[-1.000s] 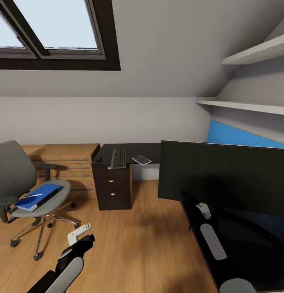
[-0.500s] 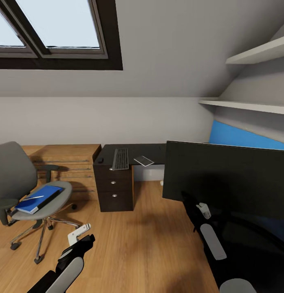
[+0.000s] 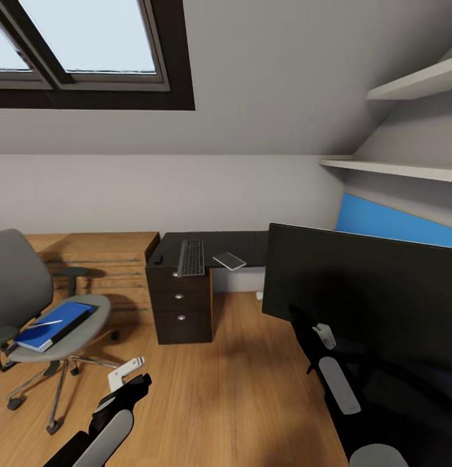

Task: In the bedroom, organize the workspace by keeping the computer under the desk, ensuring the monitor is on the desk, placing the keyboard on the desk next to the monitor, placing the mouse on the desk next to the keyboard, moving the folder from the swivel chair onto the desk next to the mouse, stacking the notebook on top of the folder with the pen on top of the notebook, and positioning the swivel chair next to the desk.

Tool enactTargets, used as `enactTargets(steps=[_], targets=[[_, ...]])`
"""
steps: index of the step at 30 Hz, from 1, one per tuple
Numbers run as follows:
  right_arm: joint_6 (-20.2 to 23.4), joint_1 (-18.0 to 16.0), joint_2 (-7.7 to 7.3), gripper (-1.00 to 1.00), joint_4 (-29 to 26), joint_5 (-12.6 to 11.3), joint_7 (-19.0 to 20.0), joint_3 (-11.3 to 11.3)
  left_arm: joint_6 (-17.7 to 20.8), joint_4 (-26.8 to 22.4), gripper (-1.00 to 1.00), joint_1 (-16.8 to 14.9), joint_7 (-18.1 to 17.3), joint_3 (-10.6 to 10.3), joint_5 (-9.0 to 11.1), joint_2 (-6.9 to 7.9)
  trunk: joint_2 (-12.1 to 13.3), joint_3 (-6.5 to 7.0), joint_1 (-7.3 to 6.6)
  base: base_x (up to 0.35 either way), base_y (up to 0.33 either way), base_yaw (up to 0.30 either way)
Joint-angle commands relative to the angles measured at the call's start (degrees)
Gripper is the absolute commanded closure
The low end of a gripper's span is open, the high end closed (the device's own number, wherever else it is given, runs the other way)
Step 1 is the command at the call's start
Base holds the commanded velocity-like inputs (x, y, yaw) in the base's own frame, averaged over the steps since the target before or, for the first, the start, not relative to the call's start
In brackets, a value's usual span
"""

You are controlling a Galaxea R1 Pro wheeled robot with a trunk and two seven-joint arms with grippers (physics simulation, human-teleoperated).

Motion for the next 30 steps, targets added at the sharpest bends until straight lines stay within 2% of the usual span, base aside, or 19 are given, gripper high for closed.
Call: enactTargets(steps=[1, 10, 22, 30], targets=[[0.4, 0.0, 0.06, -1.00, -0.1, -0.4, -0.2, -0.2, 0.3, -0.1, -1.00, -0.1, 0.4, -0.1, 0.1, 0.06, 0.0, -0.07, 0.02, 0.108, 0.000, 0.000], [0.4, 0.0, 0.06, -1.00, -0.2, -0.4, -0.2, -0.2, 0.3, -0.1, -1.00, -0.1, 0.3, -0.2, 0.0, 0.06, 0.0, -0.07, 0.02, 0.024, 0.001, 0.000], [0.4, 0.0, 0.06, -1.00, -0.2, -0.4, -0.3, -0.2, 0.3, -0.1, -1.00, -0.1, 0.3, -0.2, 0.0, 0.06, 0.0, -0.07, 0.02, 0.007, 0.080, 0.000], [0.4, 0.0, 0.06, -1.00, -0.2, -0.4, -0.3, -0.2, 0.3, -0.1, -1.00, -0.1, 0.3, -0.3, 0.0, 0.06, 0.0, -0.07, 0.02, 0.216, 0.091, 0.000]])
